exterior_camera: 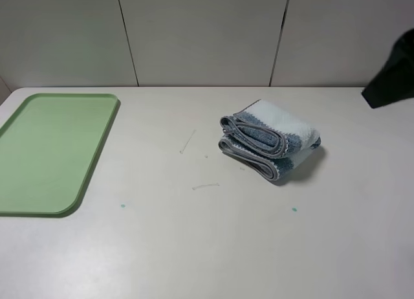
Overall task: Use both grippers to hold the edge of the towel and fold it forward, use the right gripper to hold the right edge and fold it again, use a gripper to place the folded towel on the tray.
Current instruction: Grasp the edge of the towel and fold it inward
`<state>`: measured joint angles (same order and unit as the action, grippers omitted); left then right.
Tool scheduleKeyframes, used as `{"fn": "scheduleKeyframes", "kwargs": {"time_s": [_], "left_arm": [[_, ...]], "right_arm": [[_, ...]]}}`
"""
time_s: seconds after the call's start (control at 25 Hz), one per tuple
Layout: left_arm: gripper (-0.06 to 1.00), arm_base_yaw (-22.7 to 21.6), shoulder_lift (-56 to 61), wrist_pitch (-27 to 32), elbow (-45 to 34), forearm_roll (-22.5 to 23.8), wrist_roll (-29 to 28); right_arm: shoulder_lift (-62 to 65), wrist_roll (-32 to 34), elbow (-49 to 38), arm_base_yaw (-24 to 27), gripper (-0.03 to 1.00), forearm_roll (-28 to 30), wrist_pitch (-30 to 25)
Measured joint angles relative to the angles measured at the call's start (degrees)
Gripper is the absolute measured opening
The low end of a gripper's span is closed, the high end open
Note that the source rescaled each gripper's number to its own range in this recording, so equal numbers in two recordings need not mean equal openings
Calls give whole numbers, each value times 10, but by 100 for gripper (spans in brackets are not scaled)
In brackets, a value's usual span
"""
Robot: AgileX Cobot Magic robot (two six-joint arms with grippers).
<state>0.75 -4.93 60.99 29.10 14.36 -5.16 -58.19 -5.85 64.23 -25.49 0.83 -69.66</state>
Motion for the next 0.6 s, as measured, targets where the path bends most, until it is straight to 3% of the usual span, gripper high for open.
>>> {"fn": "scheduleKeyframes", "kwargs": {"time_s": [0.32,0.6], "left_arm": [[86,0,0,0,0,0,0],[86,0,0,0,0,0,0]], "right_arm": [[234,40,-133,2,100,-8,-1],[423,44,-219,120,100,-13,26]]}}
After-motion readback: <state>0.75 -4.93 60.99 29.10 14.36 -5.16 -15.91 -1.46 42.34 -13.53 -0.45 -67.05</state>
